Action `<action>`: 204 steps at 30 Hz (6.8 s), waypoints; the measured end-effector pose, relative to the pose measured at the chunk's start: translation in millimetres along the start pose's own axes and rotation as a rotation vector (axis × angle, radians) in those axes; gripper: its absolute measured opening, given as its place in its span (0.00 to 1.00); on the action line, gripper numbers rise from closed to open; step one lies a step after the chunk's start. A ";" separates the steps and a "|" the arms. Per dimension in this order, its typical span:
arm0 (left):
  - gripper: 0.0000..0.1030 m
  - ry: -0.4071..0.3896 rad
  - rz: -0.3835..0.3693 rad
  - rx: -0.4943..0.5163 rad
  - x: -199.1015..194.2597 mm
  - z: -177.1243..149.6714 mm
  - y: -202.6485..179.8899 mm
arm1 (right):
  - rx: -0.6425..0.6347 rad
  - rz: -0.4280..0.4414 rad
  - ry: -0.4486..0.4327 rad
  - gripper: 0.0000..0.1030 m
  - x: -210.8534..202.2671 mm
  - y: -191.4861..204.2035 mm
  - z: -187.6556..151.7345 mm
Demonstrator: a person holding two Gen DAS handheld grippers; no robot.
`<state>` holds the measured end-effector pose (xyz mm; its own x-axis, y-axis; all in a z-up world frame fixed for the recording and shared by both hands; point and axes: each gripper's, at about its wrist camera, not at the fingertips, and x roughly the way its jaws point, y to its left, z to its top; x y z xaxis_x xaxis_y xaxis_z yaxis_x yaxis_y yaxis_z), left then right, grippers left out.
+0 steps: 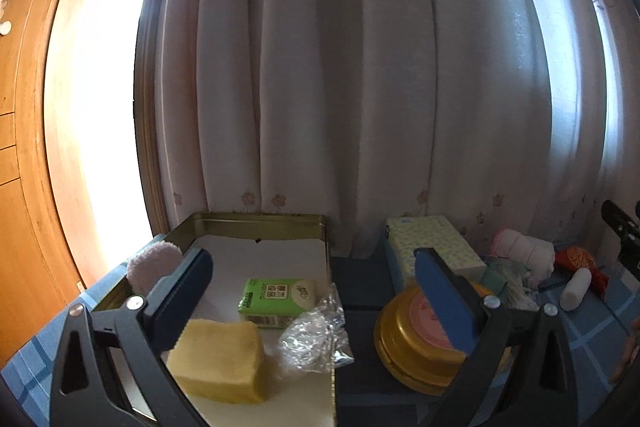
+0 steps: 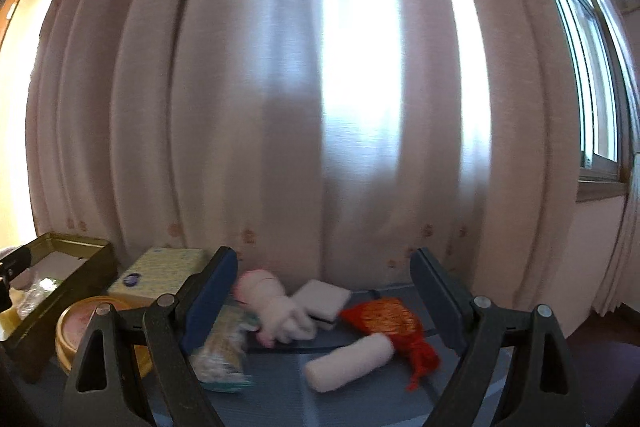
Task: Organize soft objects
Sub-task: 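Move both grippers away from the tray back over the remaining items, then grasp the bag of cotton swabs with the left gripper and lift it, then grasp the white rolled towel with the right gripper while the left holds the swab bag, then carry the swab bag and white towel with both grippers over the gold tray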
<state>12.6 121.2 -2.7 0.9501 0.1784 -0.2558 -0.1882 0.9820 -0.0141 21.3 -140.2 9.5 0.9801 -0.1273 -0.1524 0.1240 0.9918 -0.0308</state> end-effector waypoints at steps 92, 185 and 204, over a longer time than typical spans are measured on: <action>0.38 0.179 -0.386 -0.052 -12.6 3.1 -124.9 | 0.336 -0.035 0.268 0.87 45.5 -129.0 -19.6; 0.38 -0.032 -0.237 -0.039 -32.5 -4.5 -46.2 | 0.012 0.231 0.131 0.37 -31.3 42.3 -6.4; 0.38 -0.033 -0.137 -0.090 -32.4 -1.9 29.7 | -0.012 0.335 0.162 0.37 -37.4 117.1 -6.8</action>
<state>-24.3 144.5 3.3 0.9757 0.0461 -0.2141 -0.0760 0.9881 -0.1338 -1.8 -19.4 5.0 0.9287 0.2029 -0.3103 -0.2019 0.9788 0.0355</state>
